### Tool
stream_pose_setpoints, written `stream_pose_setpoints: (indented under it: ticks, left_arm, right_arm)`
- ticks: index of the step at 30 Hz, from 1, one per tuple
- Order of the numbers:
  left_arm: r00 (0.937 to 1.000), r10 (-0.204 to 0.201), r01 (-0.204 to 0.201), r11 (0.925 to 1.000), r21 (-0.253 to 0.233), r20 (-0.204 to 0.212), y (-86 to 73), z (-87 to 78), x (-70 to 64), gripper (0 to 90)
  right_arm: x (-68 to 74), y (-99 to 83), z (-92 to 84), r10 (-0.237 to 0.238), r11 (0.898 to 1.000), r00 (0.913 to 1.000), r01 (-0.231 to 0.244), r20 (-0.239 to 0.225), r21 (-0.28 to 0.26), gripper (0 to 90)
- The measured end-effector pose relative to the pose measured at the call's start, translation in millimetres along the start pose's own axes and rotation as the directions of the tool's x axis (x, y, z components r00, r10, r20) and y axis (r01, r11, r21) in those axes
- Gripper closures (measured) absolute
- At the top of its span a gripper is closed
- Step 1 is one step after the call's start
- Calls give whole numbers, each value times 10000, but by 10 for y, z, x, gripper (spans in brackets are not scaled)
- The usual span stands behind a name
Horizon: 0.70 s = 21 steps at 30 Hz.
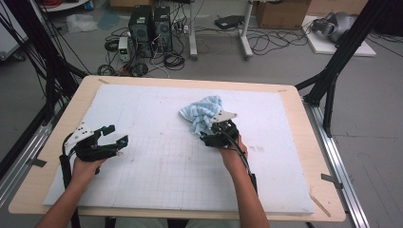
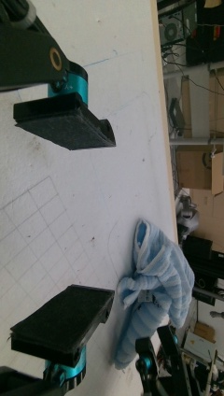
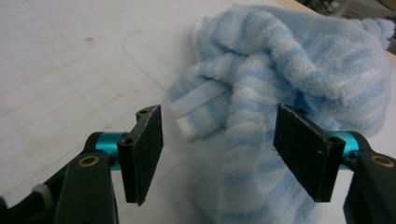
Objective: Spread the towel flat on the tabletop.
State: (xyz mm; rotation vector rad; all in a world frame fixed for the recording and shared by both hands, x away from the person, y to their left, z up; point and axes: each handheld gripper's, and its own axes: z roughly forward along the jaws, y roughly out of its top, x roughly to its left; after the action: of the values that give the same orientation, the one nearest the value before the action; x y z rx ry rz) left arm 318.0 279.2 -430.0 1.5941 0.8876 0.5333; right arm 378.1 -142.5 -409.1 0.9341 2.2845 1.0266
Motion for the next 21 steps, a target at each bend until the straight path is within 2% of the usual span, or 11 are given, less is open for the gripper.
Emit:
stream_pose_setpoints:
  ticks: [2,6,9,10,11,12,13,14,16,17,21]
  left_arm:
    - [10000,5,-5,10000,-7,-21,0,-2,0,225]
    - [10000,-56,56,10000,-13,-14,0,-5,4,227]
    - [10000,-63,63,10000,-7,-29,-2,-4,9,228]
    - [10000,-81,81,10000,-8,-39,-3,-3,10,229]
    - [10000,-64,64,10000,-2,-41,-4,-3,12,229]
    - [10000,-83,83,10000,-20,-36,-5,-2,15,230]
    - [9999,-85,85,10000,-19,-61,-6,-4,17,230]
    - [9999,-97,97,10000,-13,-72,-6,-6,26,231]
    - [9999,-124,123,9999,-17,-79,-7,-8,30,231]
    - [9999,-123,123,9999,-12,-88,-7,-9,33,231]
    - [9998,-136,136,9999,-4,-113,-8,-8,33,233]
  right_arm:
    - [-7,17,34,-42,9999,9998,40,172,133,325]
    - [-74,81,263,-88,9960,9938,-12,1112,891,355]
    - [-108,86,353,-42,9930,9927,-101,1204,1178,384]
    - [-133,82,421,-79,9894,9931,-93,1174,1451,481]
    - [-133,82,421,-79,9894,9931,-93,1174,1451,481]
    - [-135,76,471,-188,9859,9943,10,1045,1673,588]
    - [-135,76,471,-188,9859,9943,10,1045,1673,588]
    - [-116,68,493,-290,9837,9956,127,885,1792,694]
    - [-101,70,482,-386,9838,9976,280,567,1771,757]
    - [-101,70,482,-386,9838,9976,280,567,1771,757]
    - [-53,102,394,-164,9883,9995,203,-268,1512,792]
